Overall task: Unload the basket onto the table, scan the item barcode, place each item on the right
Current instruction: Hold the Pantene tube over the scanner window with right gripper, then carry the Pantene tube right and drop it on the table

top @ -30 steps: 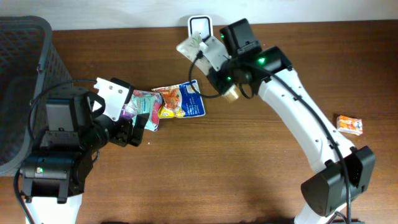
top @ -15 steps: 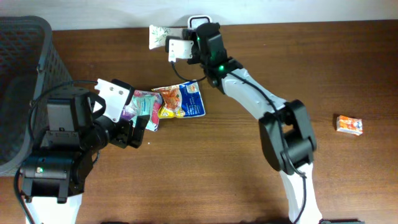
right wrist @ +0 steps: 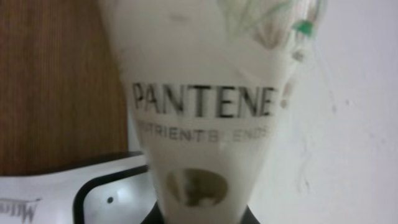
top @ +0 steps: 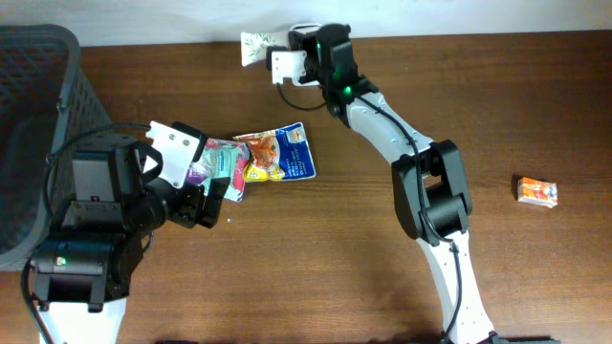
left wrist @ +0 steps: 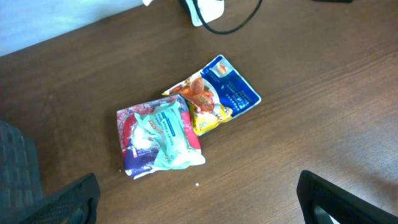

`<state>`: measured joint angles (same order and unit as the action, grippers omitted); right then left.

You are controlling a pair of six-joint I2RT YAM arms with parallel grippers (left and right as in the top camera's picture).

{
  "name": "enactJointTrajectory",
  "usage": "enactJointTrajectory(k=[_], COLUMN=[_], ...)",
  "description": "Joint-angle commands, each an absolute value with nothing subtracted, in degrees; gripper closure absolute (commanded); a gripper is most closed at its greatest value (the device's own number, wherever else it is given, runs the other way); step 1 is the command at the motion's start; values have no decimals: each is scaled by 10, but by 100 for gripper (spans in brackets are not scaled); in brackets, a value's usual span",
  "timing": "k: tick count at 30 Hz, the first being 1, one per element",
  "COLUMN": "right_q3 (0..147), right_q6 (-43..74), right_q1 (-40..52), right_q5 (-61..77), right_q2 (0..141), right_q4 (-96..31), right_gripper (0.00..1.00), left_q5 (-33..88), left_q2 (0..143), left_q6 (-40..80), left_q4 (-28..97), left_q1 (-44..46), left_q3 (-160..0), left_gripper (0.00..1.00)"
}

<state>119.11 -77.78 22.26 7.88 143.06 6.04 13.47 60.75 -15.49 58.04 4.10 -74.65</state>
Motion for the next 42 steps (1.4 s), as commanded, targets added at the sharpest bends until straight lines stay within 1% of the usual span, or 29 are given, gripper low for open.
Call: enactJointTrajectory(k=[1,2,5,17,21,22,23,24,25,26,30,32,34,36,38,40,42], right_q3=[1246,1252,1252,1252,1252,1262,1292,1312,1331,1345,1383,1383,1383,1383,1382,1366,1325], right_q6=[-706,-682,-680,-681,-679,-625,-468,-391,-352,-340,-323,-255,-170,-140,-136,-130,-118], right_q1=[218,213,212,229,229,229,224,219,212,208,183,160,109,47,-21,-102,-175], right_q5=[94,90,90,106,93,73,70,73,72,72,68,68,69,69,71,87,101], right_q2=[1438,1438,1438,1447,1447,1446,1439,1432,1421,1410,1314,1267,1210,1179,1174,1180,1183], right_q4=[40,22,-7,-11,-11,-10,-17,-32,-61,-96,-331,-417,-537,-643,-739,-798,-810], right_gripper=[96,96,96,96,96,96,96,96,96,96,96,96,96,96,96,96,96], left_q5=[135,135,135,135,135,135,135,135,135,135,135,136,138,138,138,140,142], left_q2=[606,606,606,606,606,606,606,606,606,606,606,606,606,606,606,606,606], left_q6=[-166,-166,-166,-175,-177,-177,-177,-177,-177,-177,-177,-177,-177,-177,-177,-176,-177], left_q4=[583,583,584,584,585,586,586,587,588,590,592,592,592,592,592,592,592], left_q1=[38,38,38,38,38,38,38,38,38,38,38,38,39,39,39,39,39], left_q3=[-747,-747,-747,-747,-747,-747,-747,-747,-747,-747,-747,-747,-747,-747,-747,-747,-747], left_gripper=[1,1,1,1,1,1,1,1,1,1,1,1,1,1,1,1,1])
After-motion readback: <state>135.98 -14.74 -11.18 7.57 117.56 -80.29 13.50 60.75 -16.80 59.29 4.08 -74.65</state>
